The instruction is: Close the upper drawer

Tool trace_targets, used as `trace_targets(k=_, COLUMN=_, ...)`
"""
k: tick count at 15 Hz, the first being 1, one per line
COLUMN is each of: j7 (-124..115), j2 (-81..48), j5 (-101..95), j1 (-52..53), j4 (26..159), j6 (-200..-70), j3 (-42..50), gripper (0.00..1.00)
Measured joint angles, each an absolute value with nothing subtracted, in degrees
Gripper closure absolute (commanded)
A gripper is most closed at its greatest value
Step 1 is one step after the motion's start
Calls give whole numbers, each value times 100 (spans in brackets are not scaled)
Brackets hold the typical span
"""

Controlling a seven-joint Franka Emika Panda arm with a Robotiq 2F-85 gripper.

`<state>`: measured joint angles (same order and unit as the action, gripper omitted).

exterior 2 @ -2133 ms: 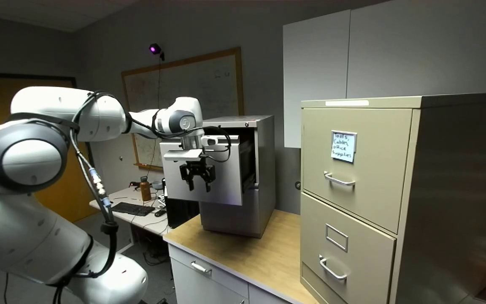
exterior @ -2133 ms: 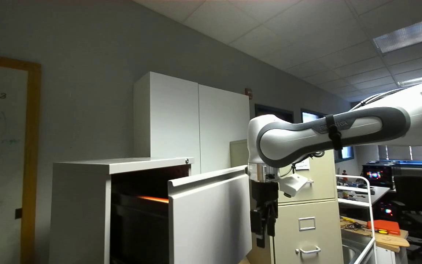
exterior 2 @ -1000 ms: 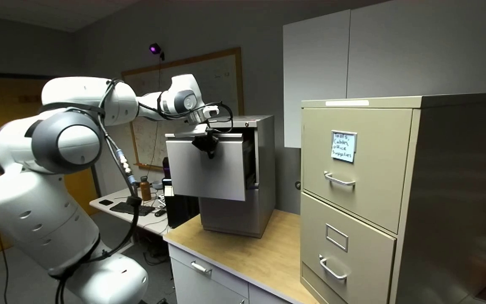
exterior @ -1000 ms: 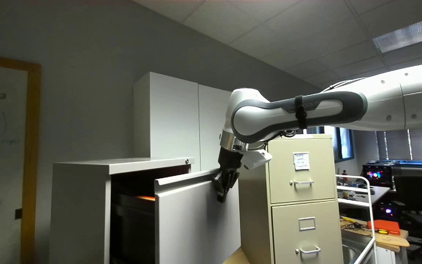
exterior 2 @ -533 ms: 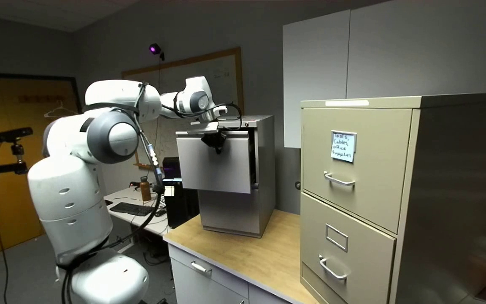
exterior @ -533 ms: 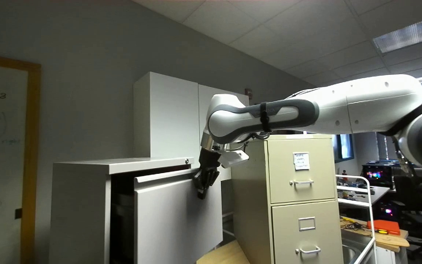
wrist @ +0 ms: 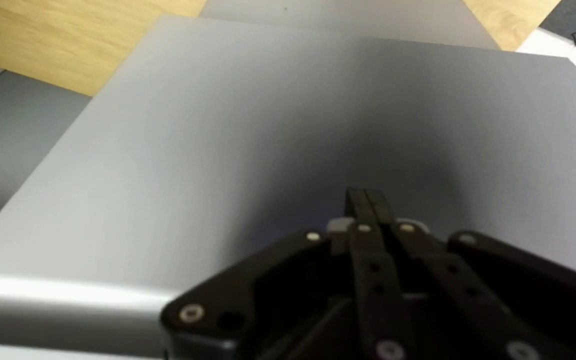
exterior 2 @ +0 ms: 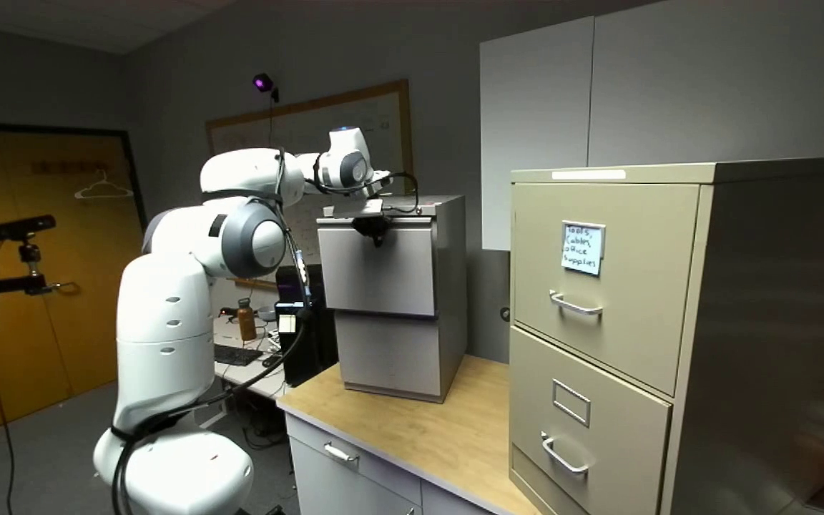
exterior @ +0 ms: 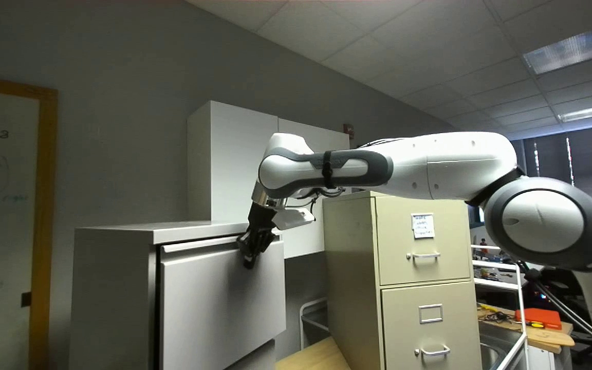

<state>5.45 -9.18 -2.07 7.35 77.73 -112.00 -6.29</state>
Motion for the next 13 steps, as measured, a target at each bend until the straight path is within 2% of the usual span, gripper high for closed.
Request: trace_targets(k=13, j7=752, j2=-2530, j5=-213, j1=898, j4=5058, j6=-9846, j3=-678, gripper=100)
